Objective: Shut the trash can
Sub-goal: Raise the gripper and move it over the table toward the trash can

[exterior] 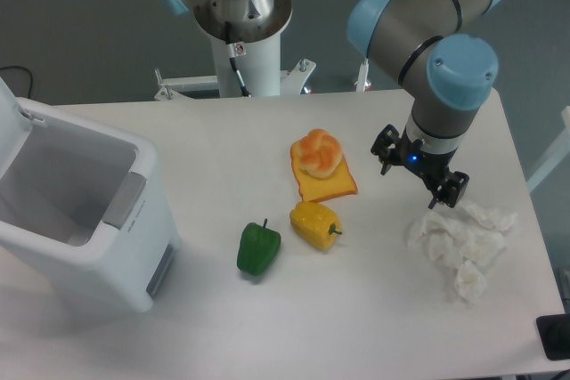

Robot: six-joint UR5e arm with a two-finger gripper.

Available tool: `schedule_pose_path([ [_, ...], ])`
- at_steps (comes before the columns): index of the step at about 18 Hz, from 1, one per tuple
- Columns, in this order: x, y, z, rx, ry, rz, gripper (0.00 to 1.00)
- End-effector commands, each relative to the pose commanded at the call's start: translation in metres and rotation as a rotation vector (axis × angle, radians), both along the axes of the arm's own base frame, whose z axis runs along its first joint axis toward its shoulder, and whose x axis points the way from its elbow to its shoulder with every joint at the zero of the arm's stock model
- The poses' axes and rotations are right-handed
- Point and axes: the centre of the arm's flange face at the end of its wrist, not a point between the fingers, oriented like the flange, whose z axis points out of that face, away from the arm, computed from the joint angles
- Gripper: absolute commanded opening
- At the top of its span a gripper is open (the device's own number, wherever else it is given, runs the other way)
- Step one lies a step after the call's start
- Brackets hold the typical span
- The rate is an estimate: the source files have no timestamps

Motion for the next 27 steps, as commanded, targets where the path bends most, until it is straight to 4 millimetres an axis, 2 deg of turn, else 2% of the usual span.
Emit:
schedule_pose_path([
  [3,0.001,0.001,0.003,0.002,0.004,-0.002,1.00],
  [6,0.014,0.014,0.009,0.016,0.011,-0.040,1.00],
  [8,0.019,0.015,0.002,0.022,-0.004,-0.042,1.00],
  [9,0.022,0.013,-0.001,0.029,-0.011,-0.041,1.00],
  [12,0.036,-0.003,0.005,0.056,0.030,-0.017,1.00],
  [14,0.047,-0.008,0.004,0.057,0.047,-0.014,1.00],
  [16,0.050,-0.011,0.009,0.063,0.054,0.009,1.00],
  [18,0.055,-0.011,0.020,0.086,0.063,0.057,1.00],
  [22,0.084,0.000,0.049,0.129,0.086,0.162,1.00],
  [25,0.110,0.001,0.084,0.217,0.078,0.222,1.00],
  [27,0.135,-0.004,0.108,0.287,0.061,0.275,1.00],
])
